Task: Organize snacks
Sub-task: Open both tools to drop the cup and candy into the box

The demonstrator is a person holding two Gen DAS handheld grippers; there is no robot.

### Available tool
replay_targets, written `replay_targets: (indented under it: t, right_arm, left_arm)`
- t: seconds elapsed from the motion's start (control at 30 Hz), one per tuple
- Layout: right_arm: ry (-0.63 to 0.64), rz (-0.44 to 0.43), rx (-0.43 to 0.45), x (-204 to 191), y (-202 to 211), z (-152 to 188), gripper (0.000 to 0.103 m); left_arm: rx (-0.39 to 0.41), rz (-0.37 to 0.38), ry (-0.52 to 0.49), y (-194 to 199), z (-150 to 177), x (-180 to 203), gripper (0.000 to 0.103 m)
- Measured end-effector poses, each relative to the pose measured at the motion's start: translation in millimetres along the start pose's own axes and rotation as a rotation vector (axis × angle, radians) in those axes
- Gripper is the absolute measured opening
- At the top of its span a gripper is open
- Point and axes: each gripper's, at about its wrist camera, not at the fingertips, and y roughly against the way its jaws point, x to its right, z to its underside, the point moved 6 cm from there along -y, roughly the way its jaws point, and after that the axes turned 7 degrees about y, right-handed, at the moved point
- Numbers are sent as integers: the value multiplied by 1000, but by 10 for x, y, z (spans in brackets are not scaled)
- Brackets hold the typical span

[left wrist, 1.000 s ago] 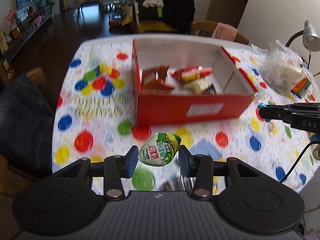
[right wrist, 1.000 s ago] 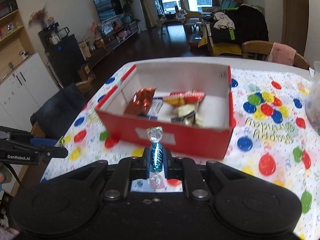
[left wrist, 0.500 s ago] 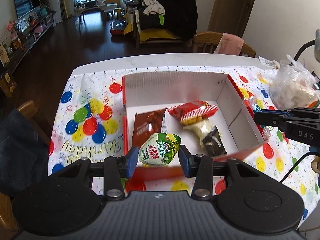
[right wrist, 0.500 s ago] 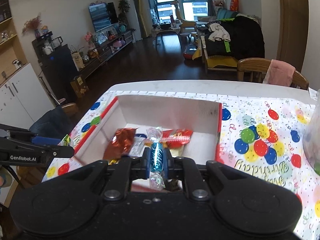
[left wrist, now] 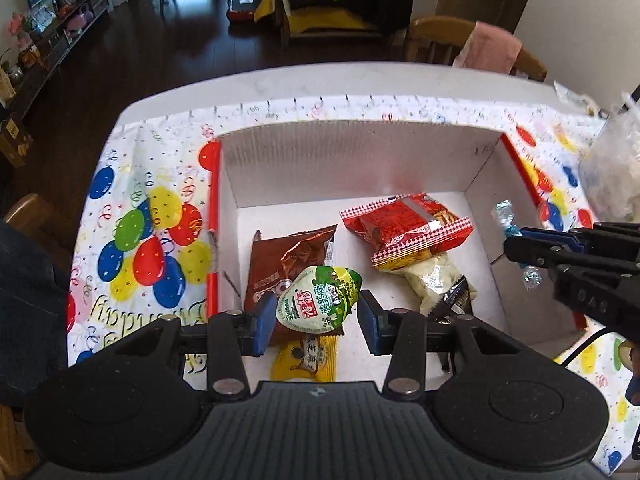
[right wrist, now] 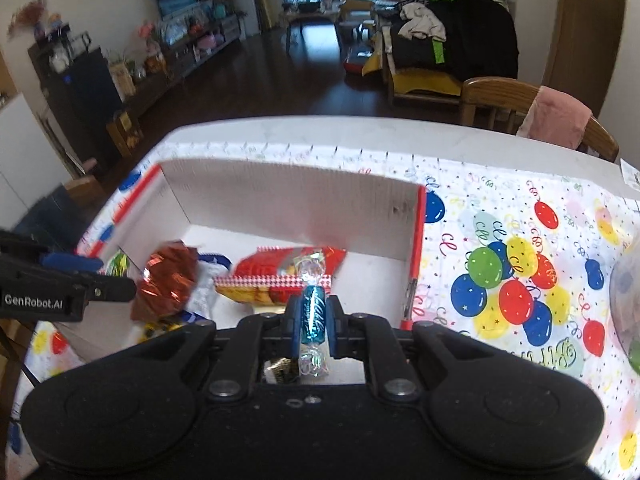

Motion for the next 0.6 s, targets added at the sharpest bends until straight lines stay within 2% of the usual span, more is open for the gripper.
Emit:
replay_targets:
  t: [0.23,0.53,0.6]
  right_arm:
    - [60,-10,-74,-133,-230,95,11]
    - [101,-5,-95,-168,-345,149,12]
    - [95,-8,-97,-164,-367,162,15]
  left_arm:
    - [-60,-21,-77,-231,-50,175,43]
    - [-131,-38,-163,-451,11,295,44]
    - [-141,-41,-173,-486,25,307,44]
